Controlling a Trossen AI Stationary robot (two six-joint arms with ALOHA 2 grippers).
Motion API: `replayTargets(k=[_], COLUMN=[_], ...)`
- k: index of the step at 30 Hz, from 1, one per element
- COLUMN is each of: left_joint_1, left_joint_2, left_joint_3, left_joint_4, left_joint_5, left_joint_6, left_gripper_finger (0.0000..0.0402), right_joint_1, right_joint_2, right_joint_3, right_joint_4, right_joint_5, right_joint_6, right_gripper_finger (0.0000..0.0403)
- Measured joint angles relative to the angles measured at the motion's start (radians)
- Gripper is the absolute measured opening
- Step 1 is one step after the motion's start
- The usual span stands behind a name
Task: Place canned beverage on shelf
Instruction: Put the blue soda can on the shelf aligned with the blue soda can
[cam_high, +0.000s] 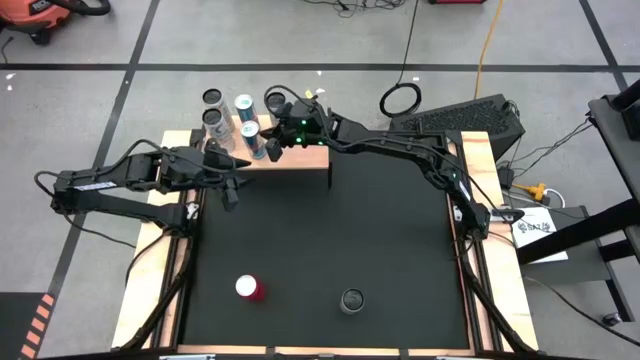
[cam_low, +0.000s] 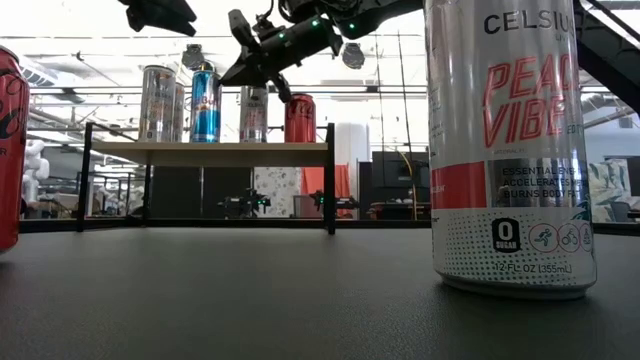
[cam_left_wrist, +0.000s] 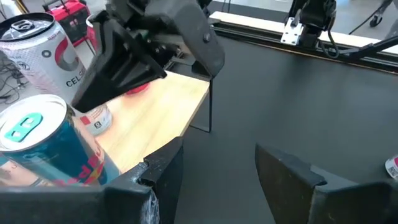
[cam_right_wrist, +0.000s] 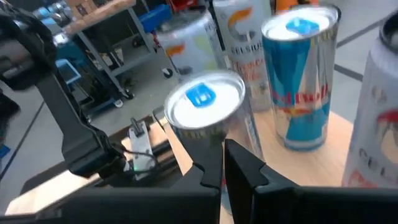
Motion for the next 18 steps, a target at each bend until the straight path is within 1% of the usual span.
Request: replayTargets(k=[5, 7, 9, 15, 18], left_joint_1=[0.0, 0.0, 0.0, -0.001, -0.001], left_joint_2=[-0.004, -0.004, -0.004, -0.01, -0.014], left_joint_3=[0.0, 0.0, 0.0, 0.0, 0.0], left_joint_4=[0.003, 0.014, 0.035, 0.051, 0.048], left_joint_5=[0.0, 0.0, 0.0, 0.0, 0.001], left_joint_6=[-0.001, 0.006, 0.007, 0.007, 0.007], left_gripper_finger=[0.0201, 0.0201, 0.0201, 0.0201, 0.0201], right_joint_1=[-0.002, -0.001, 0.0, 0.004, 0.003], right_joint_2=[0.002, 0.014, 0.02, 0.075, 0.082], right_joint_3=[0.0, 0.0, 0.0, 0.0, 0.0], right_joint_4=[-0.039, -0.01, -0.006, 0.105, 0.091], right_joint_5=[-0.002, -0.006, -0.036, -0.087, -0.104], right_joint_6=[0.02, 0.02, 0.026, 0.066, 0.071], right_gripper_finger=[0.0, 0.0, 0.0, 0.0, 0.0])
